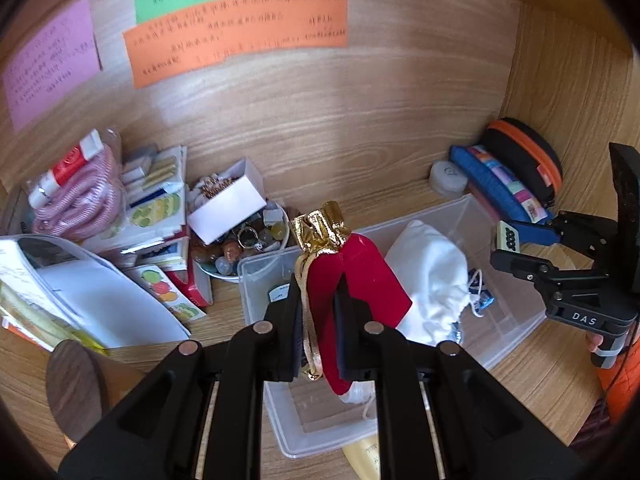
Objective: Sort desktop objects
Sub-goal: 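Lower the red pouch and green tile into the bin and open both tools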
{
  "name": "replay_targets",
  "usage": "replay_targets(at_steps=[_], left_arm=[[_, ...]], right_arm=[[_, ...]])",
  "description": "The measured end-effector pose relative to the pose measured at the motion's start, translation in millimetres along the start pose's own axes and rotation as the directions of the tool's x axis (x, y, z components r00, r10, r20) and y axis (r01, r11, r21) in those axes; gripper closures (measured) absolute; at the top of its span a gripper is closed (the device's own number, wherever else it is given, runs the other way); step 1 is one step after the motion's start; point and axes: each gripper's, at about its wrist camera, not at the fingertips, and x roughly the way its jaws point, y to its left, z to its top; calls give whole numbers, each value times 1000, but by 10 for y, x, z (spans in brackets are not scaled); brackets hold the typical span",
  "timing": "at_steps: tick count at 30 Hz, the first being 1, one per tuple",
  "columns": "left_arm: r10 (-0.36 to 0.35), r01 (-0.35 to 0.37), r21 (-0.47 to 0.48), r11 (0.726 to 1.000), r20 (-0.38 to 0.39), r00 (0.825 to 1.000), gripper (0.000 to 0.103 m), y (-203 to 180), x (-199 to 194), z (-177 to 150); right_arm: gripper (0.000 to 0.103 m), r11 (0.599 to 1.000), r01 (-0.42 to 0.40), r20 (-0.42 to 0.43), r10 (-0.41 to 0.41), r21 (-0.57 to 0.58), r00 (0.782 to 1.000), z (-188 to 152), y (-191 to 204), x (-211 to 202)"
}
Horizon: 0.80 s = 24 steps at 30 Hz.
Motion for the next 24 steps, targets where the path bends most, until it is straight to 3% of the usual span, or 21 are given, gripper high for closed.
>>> replay_targets(at_steps=[16,24], left_arm=[[-13,16,28,999,-91,996,90,-26,495,-77],[-7,15,60,998,-135,991,84,-112,656,-112]], right_arm=[[66,999,-26,-78,22,-46,997,-103,83,285],[66,995,-27,-100,17,-100,995,-149,201,338]])
